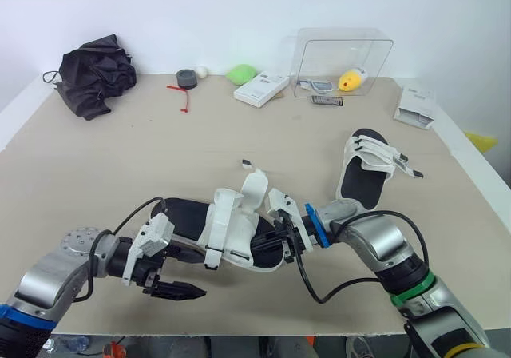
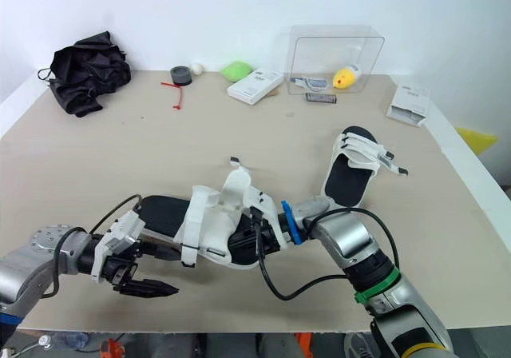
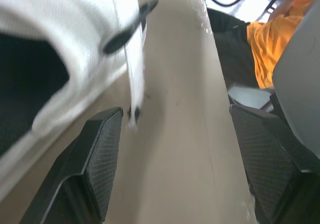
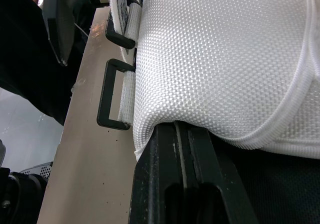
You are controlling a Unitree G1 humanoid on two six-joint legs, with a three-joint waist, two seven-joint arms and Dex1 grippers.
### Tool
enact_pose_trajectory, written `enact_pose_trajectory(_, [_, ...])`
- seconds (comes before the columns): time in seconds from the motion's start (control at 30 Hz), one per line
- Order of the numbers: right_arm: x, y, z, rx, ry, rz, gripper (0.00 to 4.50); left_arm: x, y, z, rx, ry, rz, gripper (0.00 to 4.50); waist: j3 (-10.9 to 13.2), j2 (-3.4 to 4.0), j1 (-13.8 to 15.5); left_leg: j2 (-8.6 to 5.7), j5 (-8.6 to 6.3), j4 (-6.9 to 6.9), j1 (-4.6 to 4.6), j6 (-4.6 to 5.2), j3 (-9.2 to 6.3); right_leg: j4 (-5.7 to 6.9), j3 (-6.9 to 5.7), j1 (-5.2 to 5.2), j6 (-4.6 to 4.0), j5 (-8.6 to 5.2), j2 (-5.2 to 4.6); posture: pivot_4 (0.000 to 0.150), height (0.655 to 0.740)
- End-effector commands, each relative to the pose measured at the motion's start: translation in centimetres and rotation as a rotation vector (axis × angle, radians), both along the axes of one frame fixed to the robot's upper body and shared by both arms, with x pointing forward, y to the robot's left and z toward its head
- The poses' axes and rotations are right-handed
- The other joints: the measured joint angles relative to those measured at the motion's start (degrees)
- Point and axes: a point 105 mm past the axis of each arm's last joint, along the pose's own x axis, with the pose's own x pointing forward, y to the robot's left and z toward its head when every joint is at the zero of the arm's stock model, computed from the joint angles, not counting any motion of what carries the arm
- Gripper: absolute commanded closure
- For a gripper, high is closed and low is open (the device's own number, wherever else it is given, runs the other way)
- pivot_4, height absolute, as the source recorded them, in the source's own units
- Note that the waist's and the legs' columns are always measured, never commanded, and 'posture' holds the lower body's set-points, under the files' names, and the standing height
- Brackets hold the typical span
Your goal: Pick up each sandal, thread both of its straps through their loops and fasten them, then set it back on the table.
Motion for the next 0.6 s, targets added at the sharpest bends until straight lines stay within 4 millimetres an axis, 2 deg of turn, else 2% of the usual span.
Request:
enact_pose_trajectory(0.03, [-0.8, 0.0, -1.4, -0.034, 0.055, 0.012, 4.50, 0.1, -0.9, 1.4, -0.051, -0.014, -0.008, 0.99, 0.00, 0.00, 0.00, 0.00, 0.00, 0.00, 0.00, 0.00, 0.00, 0.00, 0.00, 0.00, 0.00, 0.00, 0.01, 0.150, 0.7400])
enact_pose_trajectory(0.17, [-0.8, 0.1, -1.3, -0.032, 0.052, 0.011, 4.50, -0.4, -1.4, 1.0, -0.042, 0.017, -0.027, 0.99, 0.00, 0.00, -0.05, 0.00, 0.00, 0.00, 0.00, 0.00, 0.00, 0.00, 0.02, 0.00, 0.00, 0.00, 0.02, 0.150, 0.7400])
enact_pose_trajectory(0.2, [-0.8, 0.1, -1.3, -0.032, 0.052, 0.010, 4.50, -0.5, -1.4, 0.9, -0.037, 0.022, -0.030, 1.50, 0.00, 0.00, -0.05, 0.00, 0.00, 0.00, 0.00, 0.00, 0.00, 0.00, 0.02, 0.00, 0.00, 0.00, 0.02, 0.150, 0.7400])
enact_pose_trajectory(0.23, [-0.8, 0.1, -1.3, -0.031, 0.053, 0.010, 4.50, -0.5, -1.5, 0.7, -0.033, 0.025, -0.031, 1.51, 0.00, 0.00, -0.05, 0.00, 0.00, 0.00, 0.00, 0.00, 0.00, 0.00, 0.01, 0.00, 0.00, 0.00, 0.02, 0.150, 0.7400])
enact_pose_trajectory(0.27, [-0.8, 0.0, -1.3, -0.030, 0.053, 0.009, 4.50, -0.6, -1.5, 0.6, -0.030, 0.027, -0.033, 2.12, 0.00, 0.00, -0.05, 0.00, 0.00, 0.00, 0.00, 0.00, 0.00, 0.00, 0.00, 0.00, 0.00, 0.00, 0.02, 0.150, 0.7400])
enact_pose_trajectory(0.33, [-0.9, 0.1, -1.3, -0.029, 0.055, 0.008, 4.50, -0.8, -1.5, 0.5, -0.028, 0.033, -0.041, 2.76, 0.00, 0.00, -0.05, 0.01, 0.00, 0.00, 0.01, 0.00, 0.00, 0.00, 0.01, 0.00, 0.00, 0.00, 0.02, 0.150, 0.7400])
enact_pose_trajectory(0.4, [-0.9, 0.1, -1.3, -0.028, 0.056, 0.006, 4.50, -0.8, -1.6, 0.5, -0.029, 0.043, -0.041, 3.59, 0.00, 0.00, -0.05, 0.00, 0.00, 0.00, 0.01, 0.00, 0.00, 0.00, 0.00, 0.01, -0.01, 0.00, 0.02, 0.150, 0.7400])
enact_pose_trajectory(0.43, [-0.9, 0.1, -1.3, -0.027, 0.056, 0.006, 4.50, -0.9, -1.6, 0.5, -0.029, 0.047, -0.043, 3.70, 0.00, 0.00, -0.05, 0.00, 0.00, 0.00, 0.01, 0.00, 0.00, 0.00, 0.00, 0.01, -0.01, 0.00, 0.02, 0.150, 0.7400])
enact_pose_trajectory(0.47, [-0.9, 0.1, -1.3, -0.027, 0.055, 0.006, 4.50, -0.9, -1.7, 0.5, -0.028, 0.050, -0.043, 4.43, 0.00, 0.00, -0.05, 0.01, 0.00, 0.00, 0.01, 0.00, 0.00, 0.00, 0.01, 0.01, -0.01, 0.00, 0.02, 0.150, 0.7400])
enact_pose_trajectory(0.6, [-0.9, 0.0, -1.3, -0.026, 0.055, 0.004, 4.50, -1.6, -1.6, 0.5, -0.016, 0.104, -0.061, 4.48, 0.00, 0.00, -0.06, 0.00, 0.00, -0.01, 0.01, 0.00, 0.00, 0.00, 0.01, 0.00, 0.00, 0.00, 0.03, 0.150, 0.7400])
